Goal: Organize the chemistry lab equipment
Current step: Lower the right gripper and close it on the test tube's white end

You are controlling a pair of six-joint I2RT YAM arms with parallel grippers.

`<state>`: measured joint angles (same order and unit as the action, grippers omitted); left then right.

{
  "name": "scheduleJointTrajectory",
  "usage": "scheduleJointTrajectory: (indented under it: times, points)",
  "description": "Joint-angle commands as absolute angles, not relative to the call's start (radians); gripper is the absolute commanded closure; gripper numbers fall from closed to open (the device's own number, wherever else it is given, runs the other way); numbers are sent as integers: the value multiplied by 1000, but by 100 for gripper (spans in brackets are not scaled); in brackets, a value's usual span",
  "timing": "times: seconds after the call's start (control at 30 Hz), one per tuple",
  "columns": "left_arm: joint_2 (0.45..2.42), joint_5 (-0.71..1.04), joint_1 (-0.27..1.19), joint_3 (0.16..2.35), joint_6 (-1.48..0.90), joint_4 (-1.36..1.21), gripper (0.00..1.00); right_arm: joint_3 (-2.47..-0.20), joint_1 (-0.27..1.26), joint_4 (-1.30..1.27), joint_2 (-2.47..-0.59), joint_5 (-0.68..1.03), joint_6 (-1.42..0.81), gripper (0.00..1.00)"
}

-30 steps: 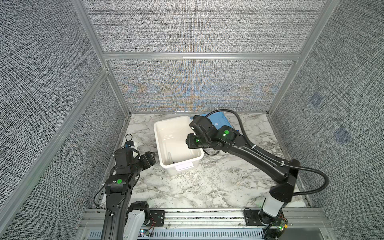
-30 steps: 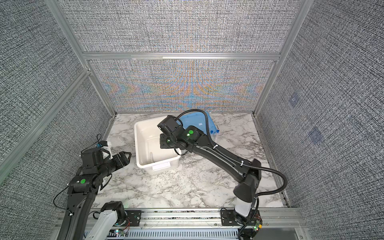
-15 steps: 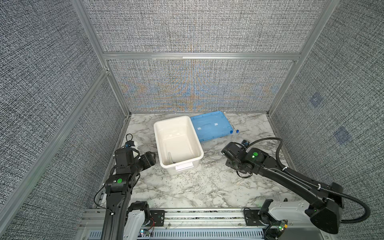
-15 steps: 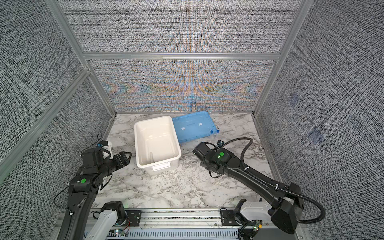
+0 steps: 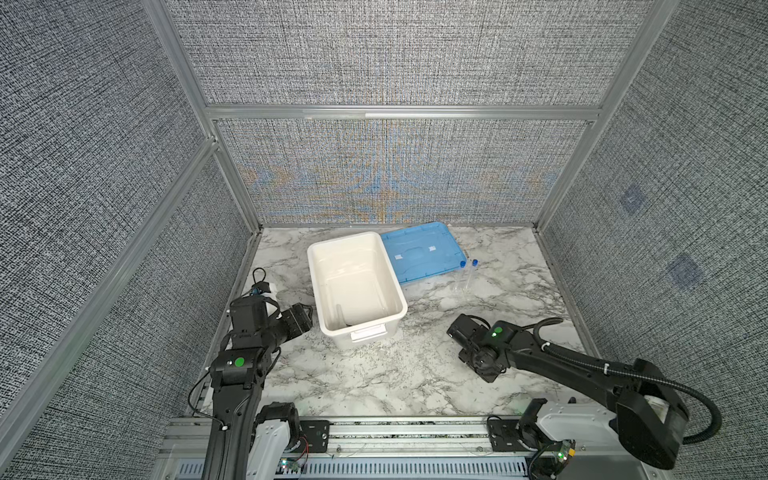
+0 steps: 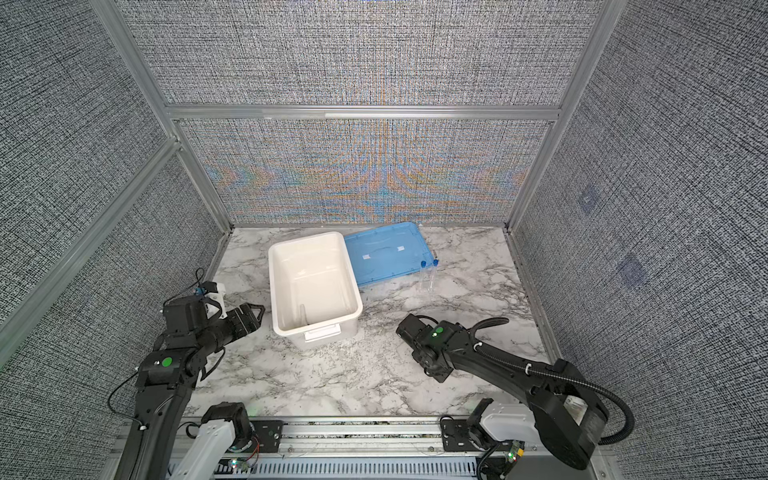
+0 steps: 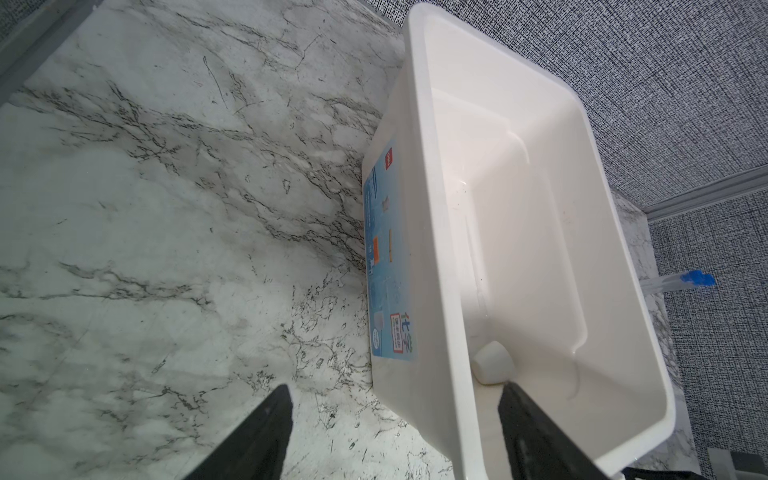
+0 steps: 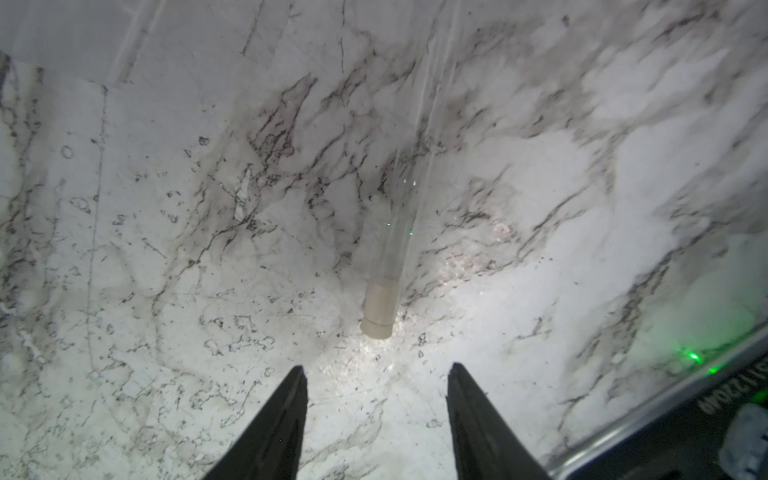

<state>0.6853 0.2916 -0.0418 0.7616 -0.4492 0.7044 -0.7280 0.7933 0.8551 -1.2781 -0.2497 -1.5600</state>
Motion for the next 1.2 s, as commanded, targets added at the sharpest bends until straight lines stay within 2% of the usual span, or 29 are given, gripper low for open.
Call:
scheduleJointTrajectory:
  times: [0.0, 0.23, 0.83, 1.17]
  points:
    - [685, 302, -40, 761, -439, 683, 21, -709, 791, 844, -1305, -220, -1635, 50]
    - [683, 302, -39, 762, -439, 682, 21, -676, 777, 801, -1330, -212, -1649, 62]
    - [680, 306, -38, 758, -439, 680, 21, -660, 728, 791, -1351, -227, -1583, 75]
    - [675, 299, -38, 760, -440, 681, 21, -611, 710, 779, -1289, -213, -1584, 80]
